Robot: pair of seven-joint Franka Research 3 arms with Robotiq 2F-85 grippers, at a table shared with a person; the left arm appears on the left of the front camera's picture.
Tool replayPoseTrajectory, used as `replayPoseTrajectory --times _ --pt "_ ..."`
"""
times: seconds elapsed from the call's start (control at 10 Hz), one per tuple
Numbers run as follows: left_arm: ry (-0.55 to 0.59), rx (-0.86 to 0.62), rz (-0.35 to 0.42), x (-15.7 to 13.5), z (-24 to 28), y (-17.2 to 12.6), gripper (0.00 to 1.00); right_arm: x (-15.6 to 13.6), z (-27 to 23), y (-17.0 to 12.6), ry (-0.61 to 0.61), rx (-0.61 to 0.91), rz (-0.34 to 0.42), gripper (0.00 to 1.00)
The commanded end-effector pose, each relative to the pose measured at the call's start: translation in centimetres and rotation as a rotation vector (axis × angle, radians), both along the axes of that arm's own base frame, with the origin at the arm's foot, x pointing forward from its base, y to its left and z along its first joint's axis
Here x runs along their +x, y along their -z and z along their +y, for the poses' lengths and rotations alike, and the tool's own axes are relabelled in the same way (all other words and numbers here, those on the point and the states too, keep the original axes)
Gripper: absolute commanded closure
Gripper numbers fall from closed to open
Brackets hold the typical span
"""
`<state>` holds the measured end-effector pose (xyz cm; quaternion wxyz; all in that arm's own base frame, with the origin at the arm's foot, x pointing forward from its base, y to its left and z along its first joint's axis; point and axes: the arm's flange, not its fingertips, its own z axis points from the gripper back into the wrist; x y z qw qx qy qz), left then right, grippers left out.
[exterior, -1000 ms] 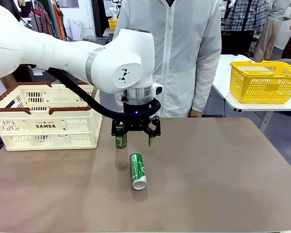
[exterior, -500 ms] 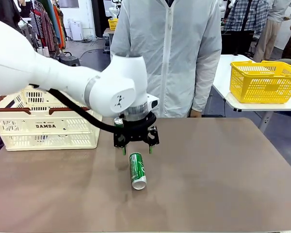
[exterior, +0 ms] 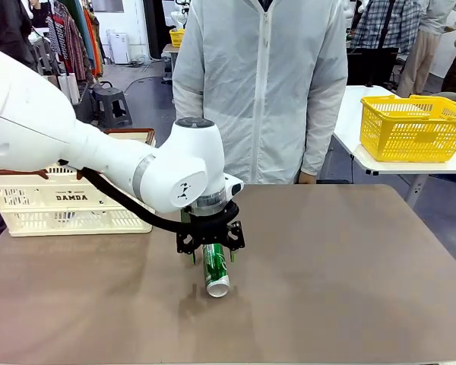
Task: Place the drinks into the Shopping basket.
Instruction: Pick up one drink and place it into the Shopping basket.
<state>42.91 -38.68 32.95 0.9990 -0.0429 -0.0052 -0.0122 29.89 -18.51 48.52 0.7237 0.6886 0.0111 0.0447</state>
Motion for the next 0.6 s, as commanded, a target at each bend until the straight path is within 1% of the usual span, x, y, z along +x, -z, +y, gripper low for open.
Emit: replayPoseTrajectory --times 0.0,0.1,0.4,0.5 --pt "0.003 -0.007 0.037 1.1 -0.3 1.2 0.0 -0.1 -0.5 -0.6 -0.012 -0.007 0.017 0.0" --pt "-0.005 -0.006 0.048 1.4 -0.3 1.9 0.0 -0.1 -0.5 -0.6 -0.012 -0.007 0.017 0.0" --pt "-0.002 -0.037 0.038 1.9 -0.5 2.5 0.0 -0.1 -0.5 -0.6 -0.012 -0.007 0.017 0.0" --pt "-0.013 -0.026 0.058 2.1 -0.5 2.9 0.59 -0.1 -0.5 -0.6 -0.012 -0.007 0.017 0.0"
